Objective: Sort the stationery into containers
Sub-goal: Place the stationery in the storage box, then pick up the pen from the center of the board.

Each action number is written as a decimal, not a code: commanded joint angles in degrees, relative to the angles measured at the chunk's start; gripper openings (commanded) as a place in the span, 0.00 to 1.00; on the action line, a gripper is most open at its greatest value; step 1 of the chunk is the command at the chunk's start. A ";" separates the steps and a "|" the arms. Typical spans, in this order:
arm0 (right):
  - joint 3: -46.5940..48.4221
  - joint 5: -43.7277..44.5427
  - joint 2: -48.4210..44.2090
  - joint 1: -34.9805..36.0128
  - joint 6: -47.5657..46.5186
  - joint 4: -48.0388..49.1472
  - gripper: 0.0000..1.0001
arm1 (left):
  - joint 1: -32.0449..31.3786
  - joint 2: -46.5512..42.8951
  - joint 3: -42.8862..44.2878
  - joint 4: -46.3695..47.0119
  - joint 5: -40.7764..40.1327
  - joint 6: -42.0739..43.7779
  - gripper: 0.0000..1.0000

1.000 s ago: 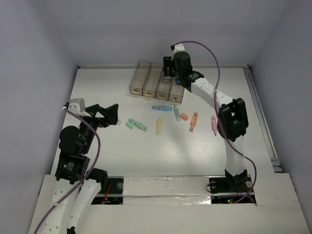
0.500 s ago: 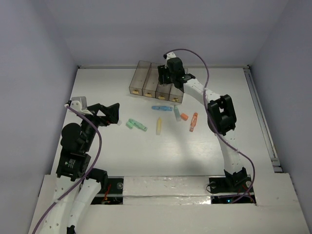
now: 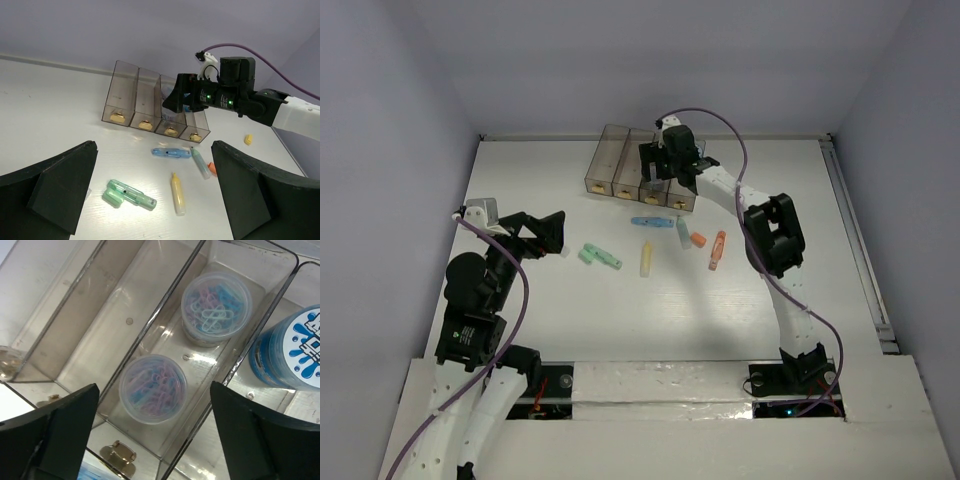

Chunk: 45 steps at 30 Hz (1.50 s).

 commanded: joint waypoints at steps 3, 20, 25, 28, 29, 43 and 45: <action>3.24 -1.17 -5.32 0.36 -1.50 1.94 1.00 | -0.26 -0.04 -0.12 3.26 0.66 -0.02 0.99; -26.45 -11.01 -24.22 16.44 -1.61 8.34 0.10 | 0.79 -0.83 -0.30 3.09 0.49 -0.11 0.98; -37.88 -8.65 -30.02 17.06 4.11 11.60 0.03 | 0.79 -1.89 -0.38 3.17 0.49 -0.11 0.96; -42.89 -5.04 -32.57 17.06 7.36 9.85 0.17 | 0.79 -2.33 -0.56 3.26 0.75 -0.20 0.95; -43.86 -3.65 -32.75 17.06 8.07 8.98 0.27 | 0.79 -2.42 -0.65 3.26 0.75 -0.11 0.94; -39.40 4.44 -23.44 18.19 13.35 2.47 0.70 | -0.26 -2.42 -0.91 3.44 1.63 -0.28 0.93; -37.37 7.08 -21.94 18.72 13.26 -0.08 0.67 | -0.26 -2.42 -0.91 3.44 1.80 -0.28 0.93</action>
